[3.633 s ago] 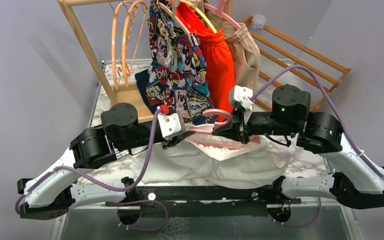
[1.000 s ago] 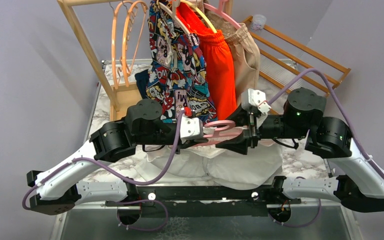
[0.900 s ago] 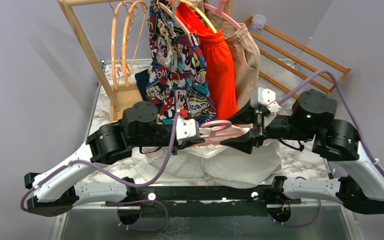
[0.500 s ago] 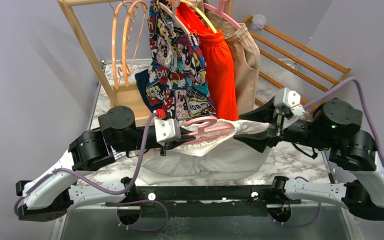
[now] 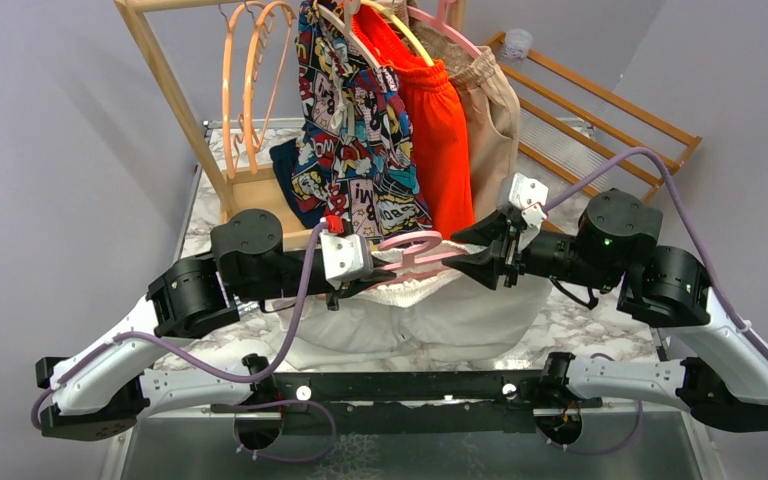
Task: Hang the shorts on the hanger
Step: Hang the shorts on the hanger.
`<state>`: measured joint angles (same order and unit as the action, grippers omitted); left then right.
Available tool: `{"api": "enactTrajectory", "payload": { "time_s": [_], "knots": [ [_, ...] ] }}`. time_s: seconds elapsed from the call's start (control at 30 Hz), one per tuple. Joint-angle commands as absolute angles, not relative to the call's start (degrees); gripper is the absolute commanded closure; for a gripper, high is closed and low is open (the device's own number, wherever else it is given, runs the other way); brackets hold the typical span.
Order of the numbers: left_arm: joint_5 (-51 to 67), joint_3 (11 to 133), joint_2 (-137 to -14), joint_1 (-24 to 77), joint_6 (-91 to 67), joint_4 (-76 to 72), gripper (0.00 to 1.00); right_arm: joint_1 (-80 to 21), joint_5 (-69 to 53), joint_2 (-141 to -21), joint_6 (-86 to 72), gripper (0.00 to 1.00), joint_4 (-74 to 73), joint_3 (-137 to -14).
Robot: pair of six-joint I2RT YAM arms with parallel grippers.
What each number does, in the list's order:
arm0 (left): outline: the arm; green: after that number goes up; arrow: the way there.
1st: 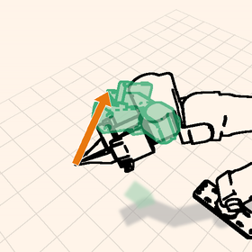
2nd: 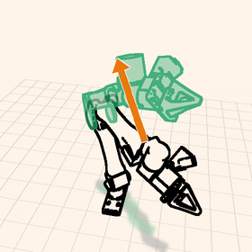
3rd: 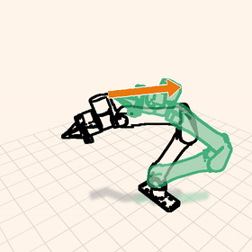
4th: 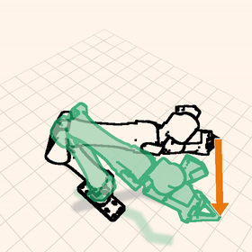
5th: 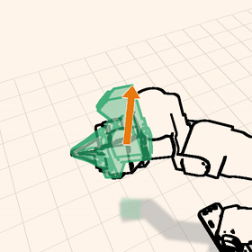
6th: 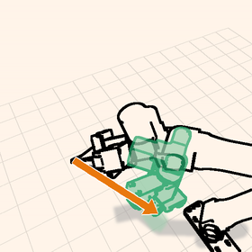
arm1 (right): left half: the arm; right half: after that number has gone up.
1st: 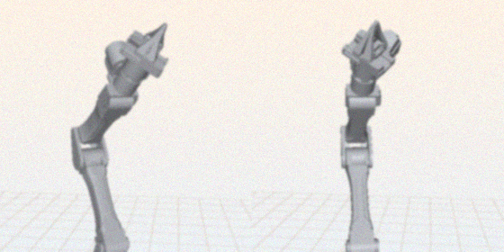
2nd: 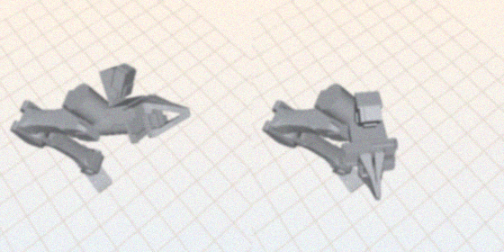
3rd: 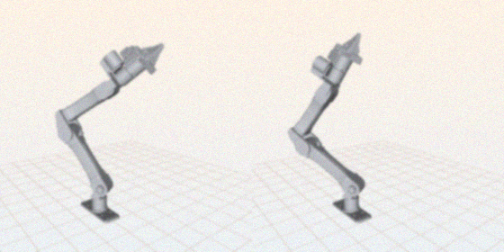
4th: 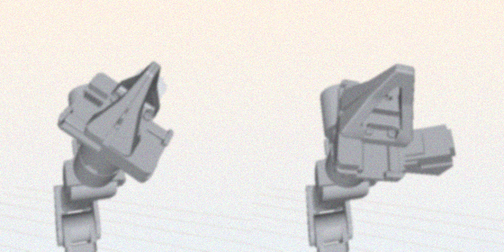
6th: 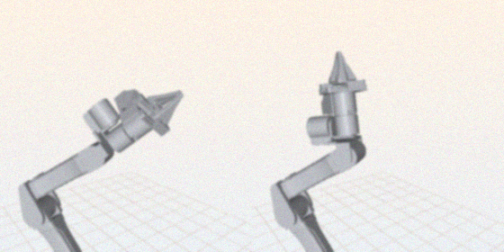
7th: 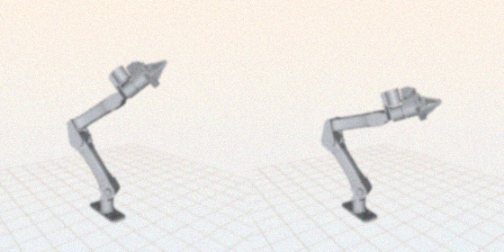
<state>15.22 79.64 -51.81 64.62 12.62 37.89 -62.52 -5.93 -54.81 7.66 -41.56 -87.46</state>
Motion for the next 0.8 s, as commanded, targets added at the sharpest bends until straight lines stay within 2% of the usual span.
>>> {"api": "enactTrajectory", "payload": {
  "time_s": [0.0, 0.17, 0.6, 0.7, 0.77],
  "knots": [
    [13.8, 81.4, -49.4, 64.7, 12.1, 35.2, 1.0, -62.6, -2.1, -52.8, 8.7, 0.61, -41.6, -85.5],
    [13.2, 81.4, -47.9, 64.7, 12.3, 35.3, 1.0, -62.6, 0.2, -50.7, 9.0, 0.67, -43.6, -84.6],
    [12.9, 79.8, -44.7, 64.6, 11.1, 35.4, 1.0, -62.6, 2.8, -49.2, 9.1, 0.67, -46.2, -83.4],
    [13.2, 79.8, -44.7, 64.7, 11.0, 35.4, 1.0, -62.6, 0.1, -50.0, 8.8, 0.62, -46.5, -84.8],
    [13.6, 80.0, -45.1, 64.7, 11.0, 35.4, 1.0, -62.6, -3.1, -51.1, 8.5, 0.52, -46.4, -87.2]
  ]
}}
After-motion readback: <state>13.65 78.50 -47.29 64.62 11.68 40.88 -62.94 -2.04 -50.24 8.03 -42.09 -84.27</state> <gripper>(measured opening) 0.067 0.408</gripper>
